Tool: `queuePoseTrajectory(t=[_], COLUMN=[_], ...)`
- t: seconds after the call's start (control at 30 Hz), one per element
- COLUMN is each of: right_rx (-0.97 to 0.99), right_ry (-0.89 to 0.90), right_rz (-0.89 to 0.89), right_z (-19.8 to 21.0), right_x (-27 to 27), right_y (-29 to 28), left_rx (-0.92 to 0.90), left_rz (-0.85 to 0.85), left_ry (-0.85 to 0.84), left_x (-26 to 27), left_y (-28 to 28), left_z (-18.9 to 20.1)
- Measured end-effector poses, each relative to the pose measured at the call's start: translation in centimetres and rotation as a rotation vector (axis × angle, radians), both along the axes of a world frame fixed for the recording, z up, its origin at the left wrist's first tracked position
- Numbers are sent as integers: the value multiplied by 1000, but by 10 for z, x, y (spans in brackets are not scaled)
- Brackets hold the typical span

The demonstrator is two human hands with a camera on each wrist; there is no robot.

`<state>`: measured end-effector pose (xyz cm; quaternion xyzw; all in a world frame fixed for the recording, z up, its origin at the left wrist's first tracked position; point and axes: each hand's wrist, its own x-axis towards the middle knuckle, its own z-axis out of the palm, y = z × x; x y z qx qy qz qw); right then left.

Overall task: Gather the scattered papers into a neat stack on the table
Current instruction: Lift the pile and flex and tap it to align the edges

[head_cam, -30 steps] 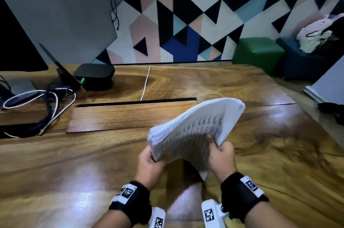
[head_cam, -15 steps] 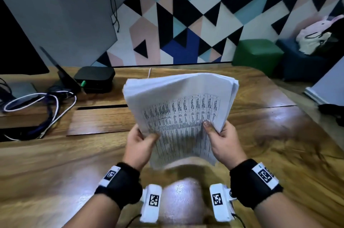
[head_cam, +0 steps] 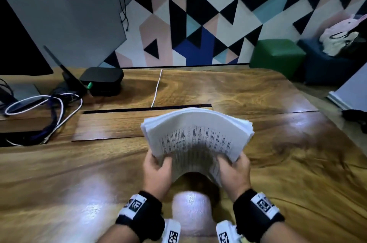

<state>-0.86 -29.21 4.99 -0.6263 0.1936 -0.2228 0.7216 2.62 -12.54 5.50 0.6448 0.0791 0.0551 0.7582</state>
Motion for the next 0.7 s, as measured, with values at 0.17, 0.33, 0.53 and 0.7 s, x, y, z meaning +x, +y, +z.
queuePoseTrajectory(t=[0.17, 0.33, 0.53, 0.7], right_rx=[-57, -126, -57, -70], right_ry=[-91, -124, -131, -101], right_rz=[45, -13, 35, 58], right_z=[30, 26, 29, 29], right_x=[7, 7, 9, 11], right_y=[-11, -16, -20, -18], left_rx=[-31, -110, -86, -113], left_rz=[-15, -62, -63, -69], left_ry=[-163, -201, -112, -92], left_x=[16, 17, 19, 18], left_y=[15, 22, 17, 15], left_z=[19, 22, 22, 21])
